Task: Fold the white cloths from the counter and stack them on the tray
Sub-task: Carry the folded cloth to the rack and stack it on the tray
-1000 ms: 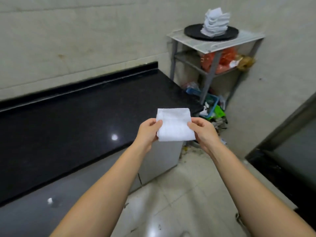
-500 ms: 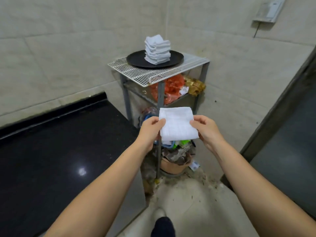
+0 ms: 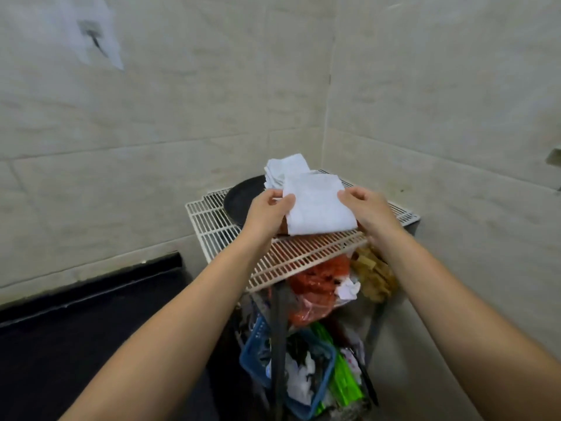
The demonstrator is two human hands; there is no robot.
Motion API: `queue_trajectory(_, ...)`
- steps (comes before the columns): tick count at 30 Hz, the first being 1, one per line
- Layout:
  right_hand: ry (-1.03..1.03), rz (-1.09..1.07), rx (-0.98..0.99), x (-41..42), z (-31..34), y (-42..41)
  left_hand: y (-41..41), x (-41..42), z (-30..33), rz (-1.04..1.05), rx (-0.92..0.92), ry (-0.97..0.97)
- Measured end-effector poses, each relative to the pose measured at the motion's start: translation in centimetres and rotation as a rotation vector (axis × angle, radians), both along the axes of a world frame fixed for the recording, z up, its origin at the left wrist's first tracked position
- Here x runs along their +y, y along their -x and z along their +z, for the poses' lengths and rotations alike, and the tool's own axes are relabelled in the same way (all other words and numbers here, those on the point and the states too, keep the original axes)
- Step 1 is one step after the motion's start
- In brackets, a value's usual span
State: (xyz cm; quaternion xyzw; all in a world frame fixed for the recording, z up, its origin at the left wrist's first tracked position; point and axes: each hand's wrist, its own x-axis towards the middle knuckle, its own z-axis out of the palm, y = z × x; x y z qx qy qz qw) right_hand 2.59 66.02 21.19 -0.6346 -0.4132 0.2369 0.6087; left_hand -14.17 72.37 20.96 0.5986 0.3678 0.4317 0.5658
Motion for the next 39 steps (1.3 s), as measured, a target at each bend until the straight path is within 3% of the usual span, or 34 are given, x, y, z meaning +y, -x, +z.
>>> queue_trajectory(7,0.015,0.267,-0.073,14.2,5.1,-7.7,-6.1,9.5,4.5,0.216,-0.079,0.005)
queue_trajectory(12,0.064,0.448,-0.056,19.9,5.3,-9.0,-7.5,13.4,4.7,0.353,-0.057,0.097)
queue_trajectory(19,0.18,0.529,-0.051,22.3,1.0,-10.3,-8.1,14.9,0.9,0.426,0.08,0.193)
queue_trajectory(32,0.217,0.572,-0.026,21.7,-0.3,-10.4,-7.4,14.3,-0.6,0.479,0.206,0.112)
queue_trajectory(35,0.192,0.511,0.043,21.6,-0.5,-11.1,-6.9,13.8,-0.4,0.559,0.124,0.119)
queue_trajectory(37,0.217,0.452,0.204,21.6,-0.9,-12.0,-6.1,14.1,-0.8,0.591,0.01,0.232)
queue_trajectory(39,0.285,0.461,0.347,21.3,-1.6,-12.0,-6.2,14.0,-1.4,0.494,-0.087,0.375)
